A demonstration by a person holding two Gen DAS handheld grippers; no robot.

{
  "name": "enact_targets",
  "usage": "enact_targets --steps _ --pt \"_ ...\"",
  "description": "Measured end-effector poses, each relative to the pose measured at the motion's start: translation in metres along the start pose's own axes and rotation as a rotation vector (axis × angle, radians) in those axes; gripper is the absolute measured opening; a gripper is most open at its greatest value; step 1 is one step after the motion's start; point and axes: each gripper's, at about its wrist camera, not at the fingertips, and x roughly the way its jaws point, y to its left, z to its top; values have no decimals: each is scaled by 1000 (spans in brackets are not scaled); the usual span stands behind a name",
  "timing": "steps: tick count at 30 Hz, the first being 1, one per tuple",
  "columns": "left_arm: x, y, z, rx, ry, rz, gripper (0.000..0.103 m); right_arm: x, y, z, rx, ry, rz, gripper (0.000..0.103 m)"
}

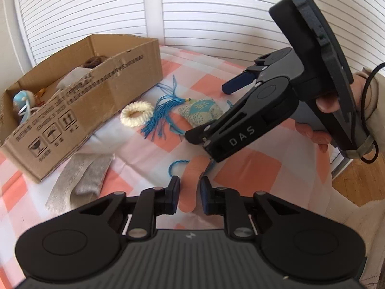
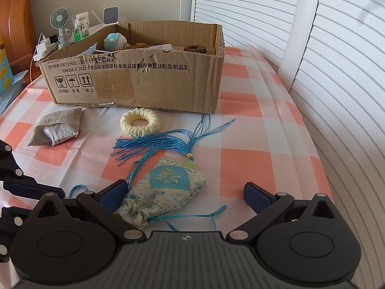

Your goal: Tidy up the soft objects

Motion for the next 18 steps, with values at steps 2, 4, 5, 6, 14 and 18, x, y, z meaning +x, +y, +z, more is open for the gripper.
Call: enact_targets --steps 2,4,5,6,14,18 --pt "-7 2 -5 -26 -6 16 17 0 0 0 0 -1 0 103" --pt "-17 5 -13 -56 -11 34 17 0 0 0 0 0 0 103" --pt "-21 6 -16 -69 -10 43 17 0 0 0 -1 0 0 103" --pt "-25 7 -20 -84 -9 54 17 0 0 0 0 -1 0 103" --pt "-43 18 -45 -134 45 68 40 0 1 0 2 -2 -3 103" --pt "-40 22 -43 -110 60 60 62 -1 1 -1 5 -2 -6 103"
